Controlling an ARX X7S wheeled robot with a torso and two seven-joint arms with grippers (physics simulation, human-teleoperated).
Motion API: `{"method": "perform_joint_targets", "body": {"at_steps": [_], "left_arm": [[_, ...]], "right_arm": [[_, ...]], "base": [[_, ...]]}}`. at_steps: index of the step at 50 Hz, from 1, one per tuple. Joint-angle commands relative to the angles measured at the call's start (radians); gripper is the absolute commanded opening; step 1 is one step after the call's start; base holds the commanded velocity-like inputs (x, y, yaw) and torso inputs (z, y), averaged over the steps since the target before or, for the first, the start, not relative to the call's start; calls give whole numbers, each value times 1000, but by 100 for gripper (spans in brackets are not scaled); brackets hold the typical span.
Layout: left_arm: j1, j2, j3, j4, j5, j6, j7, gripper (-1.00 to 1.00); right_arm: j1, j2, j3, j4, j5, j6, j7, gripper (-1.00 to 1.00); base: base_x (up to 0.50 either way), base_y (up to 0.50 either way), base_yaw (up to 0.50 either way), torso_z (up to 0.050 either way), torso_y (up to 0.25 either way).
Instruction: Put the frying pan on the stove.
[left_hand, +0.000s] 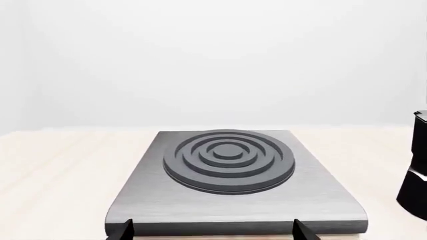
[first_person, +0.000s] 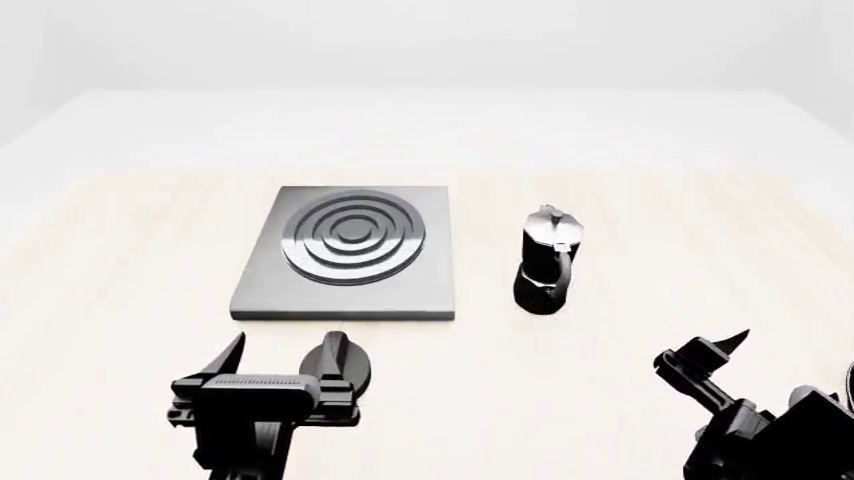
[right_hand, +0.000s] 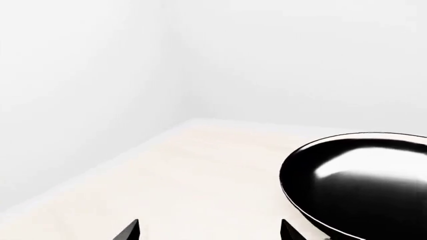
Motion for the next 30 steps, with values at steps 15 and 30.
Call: {"method": "perform_joint_targets", "body": {"at_steps": [15, 30], "left_arm": [[-10, -10, 16, 2, -10, -8, -10, 100], [-10, -15, 25, 0, -15, -7, -14, 100]], "right_arm": [[-56, -21, 58, 5, 39, -110, 98, 100], [-74, -21, 28, 25, 18, -177, 141, 100]], "base": [[0, 0, 0, 0, 0], [0, 0, 0, 0, 0]]}}
